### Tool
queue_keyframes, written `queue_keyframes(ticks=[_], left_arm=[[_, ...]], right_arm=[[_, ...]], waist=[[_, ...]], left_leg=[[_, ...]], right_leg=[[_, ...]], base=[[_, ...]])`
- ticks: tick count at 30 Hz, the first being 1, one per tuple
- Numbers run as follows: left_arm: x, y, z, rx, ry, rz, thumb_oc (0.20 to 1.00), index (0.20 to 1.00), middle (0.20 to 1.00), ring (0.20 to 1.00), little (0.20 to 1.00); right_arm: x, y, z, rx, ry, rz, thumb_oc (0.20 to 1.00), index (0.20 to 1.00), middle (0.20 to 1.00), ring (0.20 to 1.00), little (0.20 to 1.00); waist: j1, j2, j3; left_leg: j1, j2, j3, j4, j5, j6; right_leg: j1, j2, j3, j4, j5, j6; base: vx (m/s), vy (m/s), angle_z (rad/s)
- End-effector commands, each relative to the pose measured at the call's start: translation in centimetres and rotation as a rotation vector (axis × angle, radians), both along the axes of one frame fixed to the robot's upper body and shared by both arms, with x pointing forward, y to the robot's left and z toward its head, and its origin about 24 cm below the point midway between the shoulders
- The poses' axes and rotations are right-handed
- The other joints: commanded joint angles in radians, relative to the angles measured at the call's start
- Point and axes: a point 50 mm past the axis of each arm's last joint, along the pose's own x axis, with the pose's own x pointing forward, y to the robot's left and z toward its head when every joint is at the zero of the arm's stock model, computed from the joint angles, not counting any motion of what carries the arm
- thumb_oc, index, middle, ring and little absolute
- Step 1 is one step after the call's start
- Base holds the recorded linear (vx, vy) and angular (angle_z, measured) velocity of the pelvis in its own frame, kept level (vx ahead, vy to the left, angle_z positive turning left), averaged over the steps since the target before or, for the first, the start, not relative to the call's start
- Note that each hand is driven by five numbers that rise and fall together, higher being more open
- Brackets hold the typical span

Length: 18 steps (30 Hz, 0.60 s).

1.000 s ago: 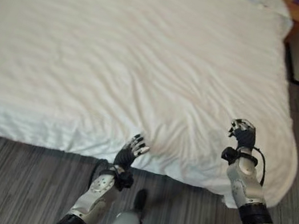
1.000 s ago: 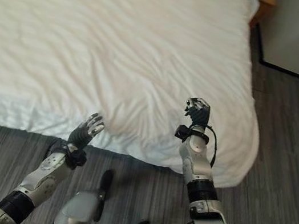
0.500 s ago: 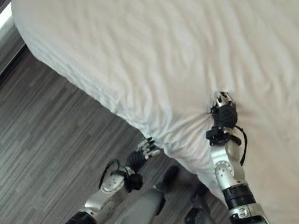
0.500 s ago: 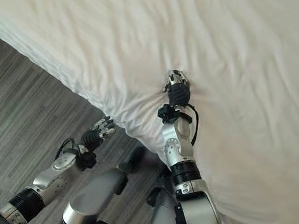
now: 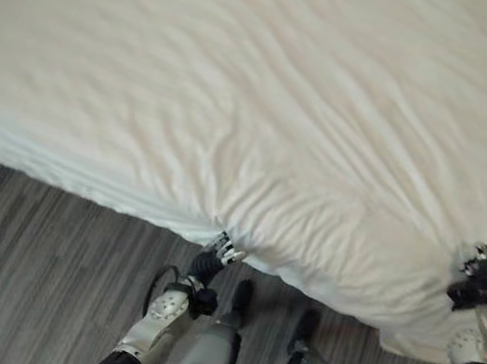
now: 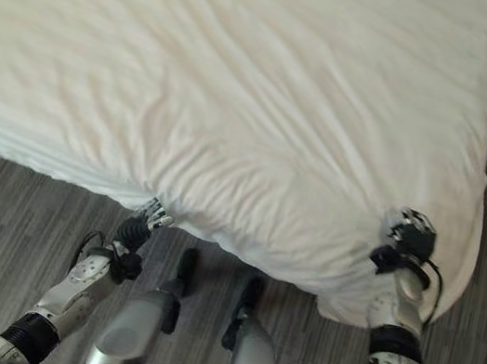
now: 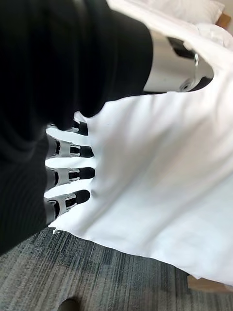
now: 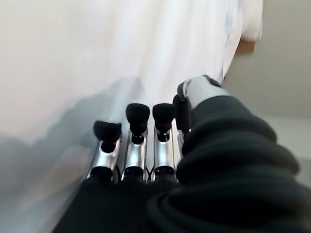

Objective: Making the bed.

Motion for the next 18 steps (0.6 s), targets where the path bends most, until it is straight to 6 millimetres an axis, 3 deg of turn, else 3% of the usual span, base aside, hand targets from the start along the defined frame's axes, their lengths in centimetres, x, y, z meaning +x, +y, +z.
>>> queue_keyframes(ticks=[1,5,7,8,9,13,15,16,17,18], left_arm=[[1.5,-4.5,2.1,-0.123,-0.134,-0.097,1.000,1.000,1.000,1.000,1.000],[1.3,-5.0,1.8,-0.164,-0.117,-0.090,1.000,1.000,1.000,1.000,1.000],[0.9,-5.5,1.4,-0.194,-0.100,-0.099,1.000,1.000,1.000,1.000,1.000],[0.7,-5.7,1.2,-0.200,-0.092,-0.107,1.000,1.000,1.000,1.000,1.000],[0.5,-5.9,1.1,-0.209,-0.086,-0.116,1.000,1.000,1.000,1.000,1.000],[0.2,-6.9,1.0,-0.230,-0.073,-0.146,1.000,1.000,1.000,1.000,1.000],[0.5,-7.7,1.4,-0.241,-0.086,-0.169,1.000,1.000,1.000,1.000,1.000],[0.5,-7.7,1.4,-0.240,-0.086,-0.169,1.000,1.000,1.000,1.000,1.000],[0.8,-8.2,1.8,-0.233,-0.098,-0.188,1.000,1.000,1.000,1.000,1.000],[1.0,-8.3,1.9,-0.227,-0.101,-0.191,1.000,1.000,1.000,1.000,1.000]], right_arm=[[-1.8,-3.4,2.4,-0.178,0.060,-0.043,0.200,0.200,0.200,0.200,0.200],[-2.4,-4.0,2.7,-0.233,0.100,-0.030,0.200,0.200,0.200,0.200,0.200],[-2.1,-4.4,3.8,-0.343,0.148,0.006,0.200,0.200,0.200,0.200,0.200],[-1.9,-4.2,4.2,-0.400,0.175,0.042,0.683,0.683,0.683,0.683,0.683],[-1.4,-3.9,4.7,-0.460,0.194,0.075,1.000,1.000,1.000,1.000,1.000],[0.6,-0.3,5.0,-0.575,0.173,0.236,1.000,1.000,1.000,1.000,1.000],[1.3,1.9,4.3,-0.556,0.135,0.290,1.000,1.000,1.000,1.000,1.000],[1.4,1.9,4.3,-0.555,0.135,0.290,1.000,1.000,1.000,1.000,1.000],[2.6,4.2,4.0,-0.517,0.084,0.335,1.000,1.000,1.000,1.000,1.000],[3.1,5.2,3.8,-0.491,0.063,0.359,1.000,1.000,1.000,1.000,1.000]], waist=[[-0.034,0.097,0.017],[-0.055,0.112,0.006],[-0.067,0.123,-0.007],[-0.069,0.125,-0.010],[-0.070,0.127,-0.013],[-0.075,0.128,-0.032],[-0.076,0.113,-0.030],[-0.078,0.112,-0.028],[-0.081,0.086,-0.028],[-0.078,0.076,-0.038]], left_leg=[[0.020,0.035,-0.059,-0.059,-0.033,-0.097],[0.030,0.049,-0.038,-0.059,-0.029,-0.102],[0.048,0.062,-0.023,-0.059,-0.018,-0.111],[0.055,0.067,-0.020,-0.059,-0.013,-0.114],[0.065,0.072,-0.016,-0.059,-0.010,-0.116],[0.115,0.076,-0.022,-0.049,-0.002,-0.115],[0.109,0.064,-0.053,0.051,-0.042,-0.114],[0.107,0.064,-0.055,0.058,-0.046,-0.114],[0.119,0.050,-0.072,0.175,-0.102,-0.116],[0.132,0.049,-0.080,0.206,-0.123,-0.112]], right_leg=[[0.064,0.058,-0.009,-0.013,-0.136,0.020],[0.069,0.068,0.010,-0.013,-0.144,0.015],[0.087,0.078,0.021,-0.013,-0.154,0.008],[0.094,0.082,0.023,-0.013,-0.158,0.003],[0.102,0.085,0.024,-0.013,-0.162,0.001],[0.135,0.091,0.055,-0.013,-0.171,-0.002],[0.156,0.076,0.070,-0.013,-0.167,-0.017],[0.158,0.076,0.068,-0.013,-0.168,-0.017],[0.186,0.054,0.063,-0.013,-0.155,-0.028],[0.195,0.047,0.061,-0.013,-0.151,-0.029]], base=[[-0.02,-0.034,-0.66],[-0.03,-0.058,-0.31],[-0.04,-0.104,-0.20],[-0.07,-0.124,-0.16],[-0.06,-0.089,-0.09],[-0.07,-0.064,-0.04],[-0.11,-0.076,-0.05],[-0.15,-0.066,0.16],[-0.13,-0.035,0.27],[-0.11,-0.039,0.35]])
